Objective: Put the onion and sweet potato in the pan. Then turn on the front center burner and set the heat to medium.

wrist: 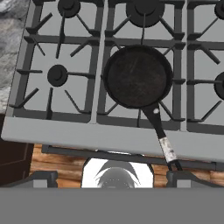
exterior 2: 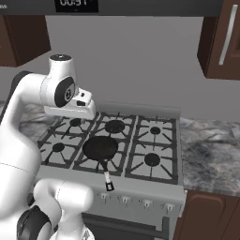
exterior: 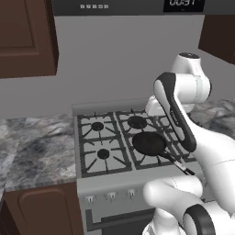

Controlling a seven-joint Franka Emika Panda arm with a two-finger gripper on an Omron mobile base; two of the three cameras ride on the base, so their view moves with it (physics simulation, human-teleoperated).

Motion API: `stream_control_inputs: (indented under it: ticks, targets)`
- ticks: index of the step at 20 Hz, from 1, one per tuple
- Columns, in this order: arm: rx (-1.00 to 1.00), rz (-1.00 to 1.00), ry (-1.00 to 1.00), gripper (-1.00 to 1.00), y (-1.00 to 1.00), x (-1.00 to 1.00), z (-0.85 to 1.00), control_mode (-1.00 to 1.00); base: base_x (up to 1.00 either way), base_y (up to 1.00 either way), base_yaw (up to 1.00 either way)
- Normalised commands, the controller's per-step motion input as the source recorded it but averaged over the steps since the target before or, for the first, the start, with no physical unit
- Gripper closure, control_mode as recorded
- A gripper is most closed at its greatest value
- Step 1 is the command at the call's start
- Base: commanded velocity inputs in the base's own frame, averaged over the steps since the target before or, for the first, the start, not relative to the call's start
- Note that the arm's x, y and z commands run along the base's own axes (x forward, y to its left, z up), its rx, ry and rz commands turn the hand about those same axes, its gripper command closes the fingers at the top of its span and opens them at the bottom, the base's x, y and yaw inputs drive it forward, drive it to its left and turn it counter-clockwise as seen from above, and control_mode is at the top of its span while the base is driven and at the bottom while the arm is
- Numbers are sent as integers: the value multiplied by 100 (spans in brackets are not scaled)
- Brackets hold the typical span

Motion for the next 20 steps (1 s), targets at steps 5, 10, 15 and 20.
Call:
stream_control_inputs:
  ticks: [5,10,15,20]
  targets:
    - [0,0,0,-100,0,0,0,-100,0,0,0]
    - [0,3,0,-100,0,-12,0,-100,0,0,0]
    - [0,21,0,-100,0,-15,0,-100,0,0,0]
    - [0,37,0,-100,0,-3,0,-100,0,0,0]
